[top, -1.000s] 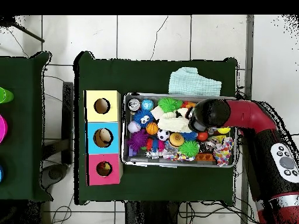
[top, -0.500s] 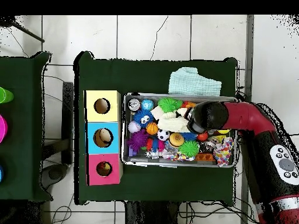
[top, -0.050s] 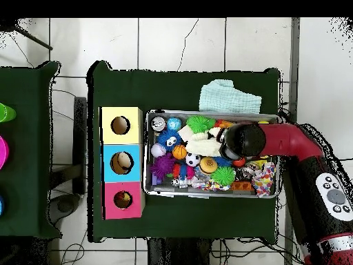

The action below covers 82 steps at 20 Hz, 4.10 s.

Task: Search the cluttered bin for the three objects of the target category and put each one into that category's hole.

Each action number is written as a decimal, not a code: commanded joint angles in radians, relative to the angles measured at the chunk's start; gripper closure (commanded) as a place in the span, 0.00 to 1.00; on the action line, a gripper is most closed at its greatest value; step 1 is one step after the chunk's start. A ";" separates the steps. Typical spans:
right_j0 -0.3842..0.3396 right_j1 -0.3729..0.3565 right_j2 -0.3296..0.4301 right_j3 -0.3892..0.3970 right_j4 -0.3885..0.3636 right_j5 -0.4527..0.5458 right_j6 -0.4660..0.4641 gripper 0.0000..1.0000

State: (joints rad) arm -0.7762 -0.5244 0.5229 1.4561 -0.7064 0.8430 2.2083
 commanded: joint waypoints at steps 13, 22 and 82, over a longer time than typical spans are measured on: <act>0.116 -0.079 -0.118 0.243 -0.080 -0.197 0.045 1.00; 0.139 -0.096 -0.148 0.217 -0.015 -0.164 0.037 1.00; 0.176 -0.122 -0.080 0.180 0.029 -0.144 -0.099 1.00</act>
State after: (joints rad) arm -0.6137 -0.6561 0.4099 1.6430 -0.6949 0.6704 2.2083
